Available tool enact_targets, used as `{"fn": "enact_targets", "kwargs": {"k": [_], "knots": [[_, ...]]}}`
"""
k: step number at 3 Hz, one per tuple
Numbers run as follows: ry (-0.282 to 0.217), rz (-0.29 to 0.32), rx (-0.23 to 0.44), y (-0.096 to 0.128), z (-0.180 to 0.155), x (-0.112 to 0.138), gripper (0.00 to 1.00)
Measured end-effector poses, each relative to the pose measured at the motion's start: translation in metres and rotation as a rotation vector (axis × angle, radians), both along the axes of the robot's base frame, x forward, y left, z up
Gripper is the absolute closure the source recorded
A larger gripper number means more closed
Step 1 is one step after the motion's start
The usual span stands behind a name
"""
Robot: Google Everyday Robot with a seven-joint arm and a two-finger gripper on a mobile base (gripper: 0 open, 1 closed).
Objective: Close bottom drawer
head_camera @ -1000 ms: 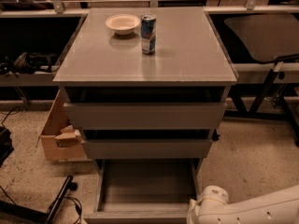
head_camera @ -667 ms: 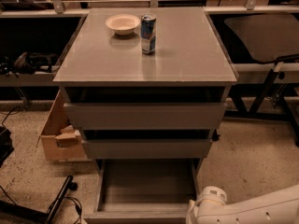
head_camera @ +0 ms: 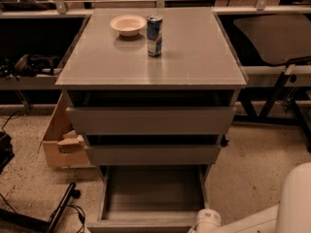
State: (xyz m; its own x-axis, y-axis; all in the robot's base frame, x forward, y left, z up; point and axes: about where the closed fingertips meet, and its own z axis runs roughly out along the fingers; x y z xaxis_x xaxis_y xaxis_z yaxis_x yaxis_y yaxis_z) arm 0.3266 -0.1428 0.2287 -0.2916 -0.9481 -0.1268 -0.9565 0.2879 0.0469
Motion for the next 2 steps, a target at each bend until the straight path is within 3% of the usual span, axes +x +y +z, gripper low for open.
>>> {"fn": "enact_targets", "kwargs": {"k": [2], "knots": [[0.017, 0.035, 0.082, 0.030, -0.110, -0.006, 0.87]]}}
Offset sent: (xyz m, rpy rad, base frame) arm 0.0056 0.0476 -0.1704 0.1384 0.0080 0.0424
